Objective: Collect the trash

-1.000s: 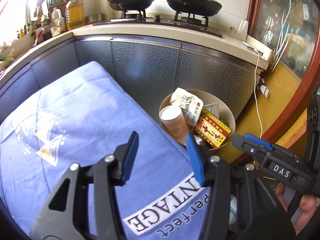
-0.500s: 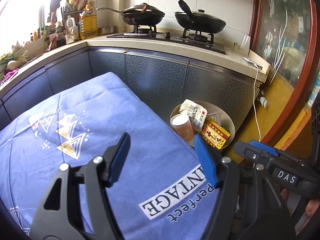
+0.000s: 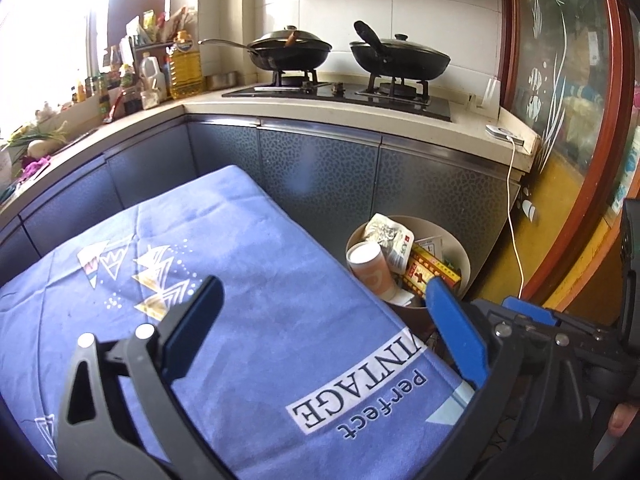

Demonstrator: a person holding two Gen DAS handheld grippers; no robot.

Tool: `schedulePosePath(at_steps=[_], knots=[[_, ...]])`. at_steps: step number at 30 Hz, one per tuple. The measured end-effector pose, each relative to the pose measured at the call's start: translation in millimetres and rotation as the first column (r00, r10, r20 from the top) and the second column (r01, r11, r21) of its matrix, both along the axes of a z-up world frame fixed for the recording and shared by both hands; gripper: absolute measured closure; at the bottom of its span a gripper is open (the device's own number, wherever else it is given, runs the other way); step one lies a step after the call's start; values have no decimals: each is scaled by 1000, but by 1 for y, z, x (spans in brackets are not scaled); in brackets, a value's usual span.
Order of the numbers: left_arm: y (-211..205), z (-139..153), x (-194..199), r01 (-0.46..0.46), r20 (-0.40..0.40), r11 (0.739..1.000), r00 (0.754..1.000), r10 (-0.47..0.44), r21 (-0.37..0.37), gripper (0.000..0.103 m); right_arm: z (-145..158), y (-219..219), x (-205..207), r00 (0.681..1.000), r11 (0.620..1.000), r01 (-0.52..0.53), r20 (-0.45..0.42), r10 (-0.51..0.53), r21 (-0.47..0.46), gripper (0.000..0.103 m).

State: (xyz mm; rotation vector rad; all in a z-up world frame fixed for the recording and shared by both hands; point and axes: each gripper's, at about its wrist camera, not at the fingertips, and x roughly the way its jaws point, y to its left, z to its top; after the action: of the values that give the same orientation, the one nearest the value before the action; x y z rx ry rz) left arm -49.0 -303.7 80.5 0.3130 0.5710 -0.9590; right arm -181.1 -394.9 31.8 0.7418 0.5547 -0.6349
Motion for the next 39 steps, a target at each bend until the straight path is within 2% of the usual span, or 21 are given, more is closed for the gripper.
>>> schedulePosePath(at_steps=[1, 3, 5, 15, 21, 33, 39], knots=[[0, -1, 0, 0, 1, 1000, 1000, 0, 4, 6, 0, -1, 0, 1000, 1000, 1, 1, -1, -4, 42], [1, -1, 0, 0, -3, 1000, 1000, 0, 7, 6, 2, -1, 0, 1000, 1000, 14, 5, -13, -20, 33], [2, -2, 2, -1, -21, 1000, 1000, 1, 0, 6, 3, 0, 0, 1000, 999, 18, 10, -18, -27, 31], [10, -9, 21, -66, -77, 998, 995, 67, 13, 6, 0, -4, -4, 998, 998, 63, 17, -63, -17, 29], [19, -7, 25, -128, -39, 992, 991, 128, 2, 6, -3, -1, 1, 995, 995, 99, -15, -99, -32, 21], [25, -1, 23, -160, 23, 987, 987, 160, -2, 6, -3, 0, 6, 996, 996, 87, -12, -88, -19, 21], [23, -1, 22, -157, 21, 988, 987, 157, 0, 6, -6, -3, 6, 995, 996, 94, -15, -94, -11, 21]])
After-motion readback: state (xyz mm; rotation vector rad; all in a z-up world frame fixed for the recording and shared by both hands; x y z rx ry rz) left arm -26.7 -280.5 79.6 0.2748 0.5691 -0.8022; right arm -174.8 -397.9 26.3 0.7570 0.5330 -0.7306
